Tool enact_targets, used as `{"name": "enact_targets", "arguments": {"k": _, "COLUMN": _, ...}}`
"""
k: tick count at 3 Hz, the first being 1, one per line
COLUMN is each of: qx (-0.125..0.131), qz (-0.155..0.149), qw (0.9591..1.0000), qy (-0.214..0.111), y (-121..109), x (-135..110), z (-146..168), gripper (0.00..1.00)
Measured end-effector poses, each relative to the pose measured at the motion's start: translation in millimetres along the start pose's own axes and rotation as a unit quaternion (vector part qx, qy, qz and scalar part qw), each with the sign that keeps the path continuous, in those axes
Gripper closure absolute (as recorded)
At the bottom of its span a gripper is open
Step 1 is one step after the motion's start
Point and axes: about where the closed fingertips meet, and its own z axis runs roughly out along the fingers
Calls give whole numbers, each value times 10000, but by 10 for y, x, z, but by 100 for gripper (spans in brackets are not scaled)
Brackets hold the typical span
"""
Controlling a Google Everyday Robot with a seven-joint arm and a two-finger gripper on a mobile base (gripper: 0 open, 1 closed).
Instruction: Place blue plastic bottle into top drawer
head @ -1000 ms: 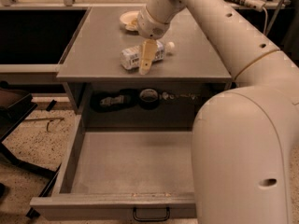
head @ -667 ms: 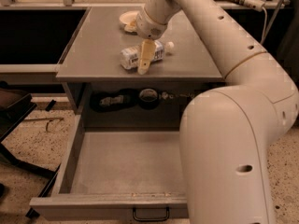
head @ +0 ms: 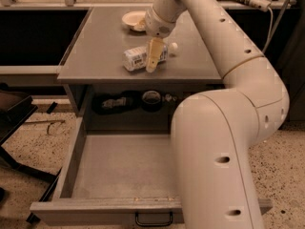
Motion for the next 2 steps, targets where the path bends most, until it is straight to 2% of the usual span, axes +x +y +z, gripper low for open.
{"name": "enact_targets", "arguments": {"k": 1, "qx": -66, "qz": 65, "qw": 10000, "qy": -20, "y": -17, "x": 84, "z": 69, "gripper": 19}}
{"name": "enact_targets", "arguments": {"k": 2, "qx": -29, "qz": 61, "qw": 10000, "qy": -35, "y": -48, "x": 74, "z": 101, "gripper": 42}}
